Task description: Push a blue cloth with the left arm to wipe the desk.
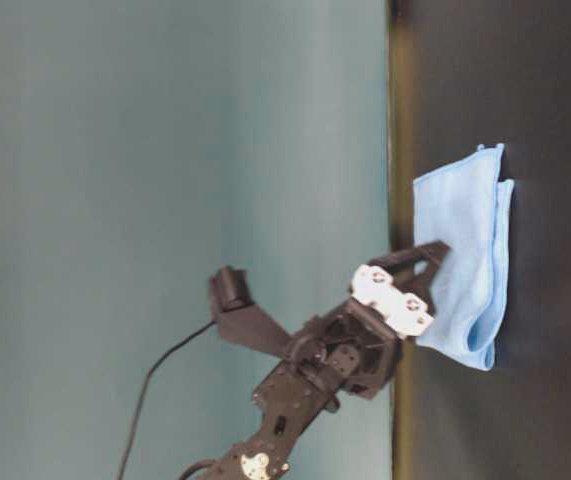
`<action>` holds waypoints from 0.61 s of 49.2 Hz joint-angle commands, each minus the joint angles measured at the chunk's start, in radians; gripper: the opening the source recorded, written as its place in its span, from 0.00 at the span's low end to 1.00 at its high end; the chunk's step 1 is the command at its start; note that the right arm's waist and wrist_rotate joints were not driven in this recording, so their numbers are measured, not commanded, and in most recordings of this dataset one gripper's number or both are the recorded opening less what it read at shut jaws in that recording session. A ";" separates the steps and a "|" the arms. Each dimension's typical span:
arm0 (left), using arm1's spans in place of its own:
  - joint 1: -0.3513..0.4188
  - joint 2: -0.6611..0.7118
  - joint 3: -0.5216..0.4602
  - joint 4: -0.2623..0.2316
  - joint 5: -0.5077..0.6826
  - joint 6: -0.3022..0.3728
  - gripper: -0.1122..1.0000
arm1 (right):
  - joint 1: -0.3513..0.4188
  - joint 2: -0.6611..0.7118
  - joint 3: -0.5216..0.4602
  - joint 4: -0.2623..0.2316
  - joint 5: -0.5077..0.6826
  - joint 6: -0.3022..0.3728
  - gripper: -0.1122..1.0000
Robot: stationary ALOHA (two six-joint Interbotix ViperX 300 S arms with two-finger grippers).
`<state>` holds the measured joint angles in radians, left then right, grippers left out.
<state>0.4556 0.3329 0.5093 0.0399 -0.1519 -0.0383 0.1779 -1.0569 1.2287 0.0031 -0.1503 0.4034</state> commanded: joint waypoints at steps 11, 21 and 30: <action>-0.008 -0.002 0.015 0.003 0.009 -0.006 0.85 | 0.000 0.005 -0.003 0.000 -0.003 0.002 0.10; -0.029 -0.011 0.060 0.005 -0.006 -0.006 0.85 | 0.000 0.003 -0.002 0.002 -0.003 0.002 0.10; -0.080 -0.041 0.110 0.005 -0.028 -0.003 0.85 | 0.000 0.005 0.002 0.002 -0.003 0.002 0.10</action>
<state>0.4126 0.3160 0.5998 0.0414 -0.1718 -0.0430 0.1779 -1.0569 1.2349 0.0031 -0.1503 0.4034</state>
